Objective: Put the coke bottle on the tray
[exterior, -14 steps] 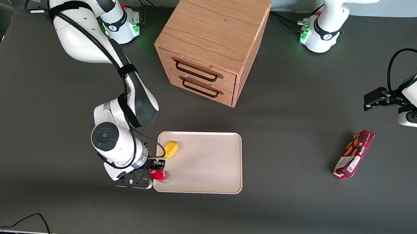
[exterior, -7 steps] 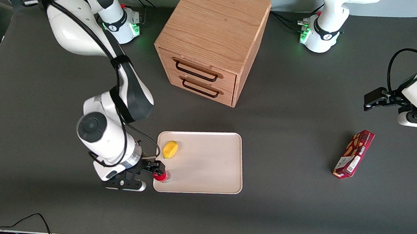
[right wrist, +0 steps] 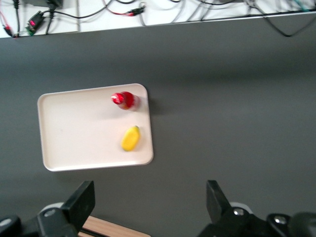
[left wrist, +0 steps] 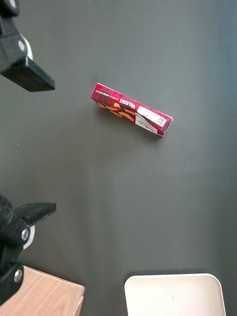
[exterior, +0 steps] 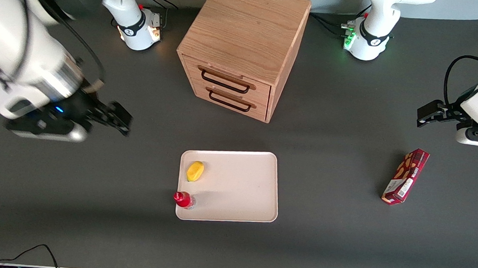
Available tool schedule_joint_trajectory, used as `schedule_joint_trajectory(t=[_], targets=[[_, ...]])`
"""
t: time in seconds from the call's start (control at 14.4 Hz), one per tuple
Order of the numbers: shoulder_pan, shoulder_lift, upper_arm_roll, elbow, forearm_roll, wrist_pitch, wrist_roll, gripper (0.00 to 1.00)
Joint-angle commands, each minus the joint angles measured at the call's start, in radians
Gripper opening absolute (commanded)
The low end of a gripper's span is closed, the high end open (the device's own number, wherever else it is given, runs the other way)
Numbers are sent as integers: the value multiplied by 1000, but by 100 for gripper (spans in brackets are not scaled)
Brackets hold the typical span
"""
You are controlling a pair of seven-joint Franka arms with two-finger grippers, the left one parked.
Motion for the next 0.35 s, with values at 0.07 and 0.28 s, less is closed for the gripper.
schedule_joint_trajectory(t=[0.07, 0.28], targets=[[-119, -324, 10, -358, 2, -3, -41, 100], [-182, -354, 7, -362, 89, -34, -51, 100]])
